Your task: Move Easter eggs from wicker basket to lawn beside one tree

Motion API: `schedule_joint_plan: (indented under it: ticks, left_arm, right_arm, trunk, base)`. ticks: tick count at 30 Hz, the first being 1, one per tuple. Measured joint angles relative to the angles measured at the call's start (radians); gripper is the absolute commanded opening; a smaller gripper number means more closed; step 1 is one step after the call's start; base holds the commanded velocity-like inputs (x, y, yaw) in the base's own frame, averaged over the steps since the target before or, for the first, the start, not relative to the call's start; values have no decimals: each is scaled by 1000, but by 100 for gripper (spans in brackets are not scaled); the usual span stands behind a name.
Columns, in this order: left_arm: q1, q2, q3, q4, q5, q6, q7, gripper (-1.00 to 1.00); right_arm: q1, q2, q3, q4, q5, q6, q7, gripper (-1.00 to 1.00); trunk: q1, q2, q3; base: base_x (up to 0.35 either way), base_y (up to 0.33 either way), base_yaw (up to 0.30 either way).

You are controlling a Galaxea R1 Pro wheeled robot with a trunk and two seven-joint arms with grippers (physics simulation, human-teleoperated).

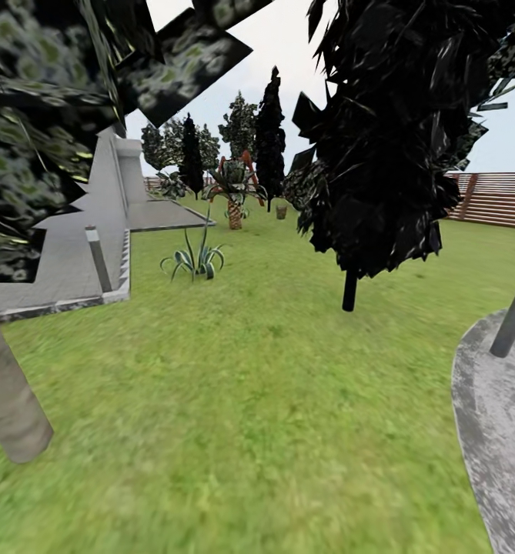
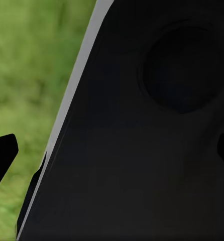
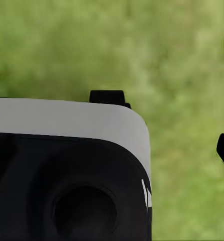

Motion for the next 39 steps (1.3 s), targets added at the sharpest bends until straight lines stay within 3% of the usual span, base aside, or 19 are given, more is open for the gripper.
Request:
schedule_joint_plan:
  ticks: [24, 39]
  left_arm:
    - [0, 0, 0, 0, 0, 0, 0, 100]
    - [0, 0, 1, 0, 0, 0, 0, 100]
  right_arm:
    - [0, 0, 0, 0, 0, 0, 0, 100]
    - [0, -1, 0, 0, 0, 0, -1, 100]
  trunk:
    - [0, 0, 0]
    - [0, 0, 0]
  base:
    - [328, -1, 73]
    - [327, -106, 44]
